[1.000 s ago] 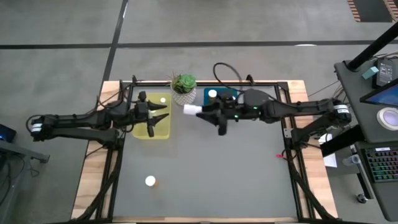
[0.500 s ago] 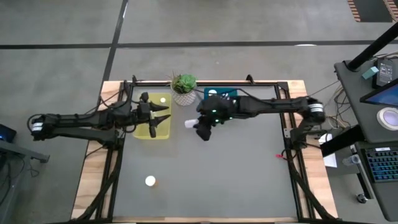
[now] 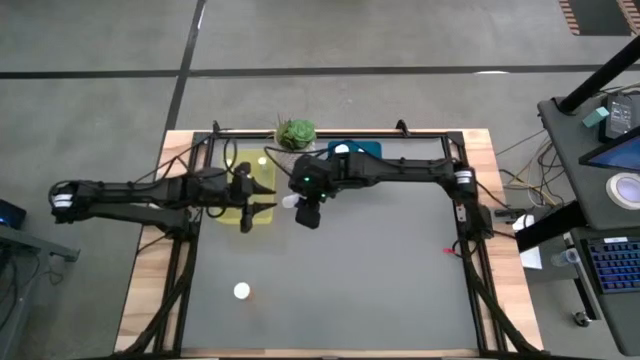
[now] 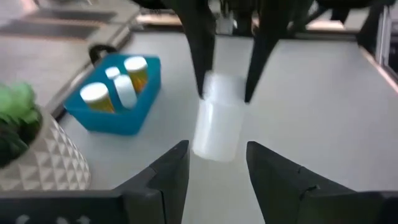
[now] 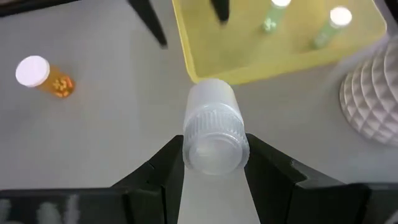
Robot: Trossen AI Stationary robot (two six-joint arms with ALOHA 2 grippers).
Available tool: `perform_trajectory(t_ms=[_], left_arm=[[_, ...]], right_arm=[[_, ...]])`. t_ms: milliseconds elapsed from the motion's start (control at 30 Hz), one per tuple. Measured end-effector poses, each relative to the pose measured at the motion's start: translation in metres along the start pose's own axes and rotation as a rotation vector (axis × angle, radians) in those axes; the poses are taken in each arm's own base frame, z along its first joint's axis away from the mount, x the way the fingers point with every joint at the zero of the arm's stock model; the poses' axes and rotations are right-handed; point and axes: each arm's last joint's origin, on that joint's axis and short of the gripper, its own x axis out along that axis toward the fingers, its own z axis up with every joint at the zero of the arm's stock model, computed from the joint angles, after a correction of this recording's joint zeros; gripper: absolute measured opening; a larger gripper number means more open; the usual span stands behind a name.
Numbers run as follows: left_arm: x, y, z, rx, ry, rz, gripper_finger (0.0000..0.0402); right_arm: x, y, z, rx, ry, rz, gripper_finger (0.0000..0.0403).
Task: Pick and place medicine bottles into bin by pill shape (circle, oval)
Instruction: Put the white tablet bottle into the yellow bin
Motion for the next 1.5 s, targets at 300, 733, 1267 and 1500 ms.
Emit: perform_trajectory(t_ms=[300, 733, 1267, 1500], left_arm=[[0.005, 0.000, -0.007, -0.004, 0.071, -0.005, 0.0215], [0.026, -0.001, -0.017, 0.009, 0.157, 0.010, 0.0257], [0.034, 0.000, -0.017, 0.020, 0.155, 0.049, 0.0163], [0.034, 0.000, -0.017, 0.017, 0.156, 0.053, 0.0122]], right_arm=[[0.015, 0.001, 0.015, -0.071, 0.016, -0.002, 0.0137], [0.015, 0.002, 0.021, -0.114, 0.001, 0.000, 0.0137], [0.014, 0.002, 0.020, -0.129, 0.005, -0.007, 0.0137], [0.014, 0.002, 0.020, -0.129, 0.007, -0.006, 0.0158]])
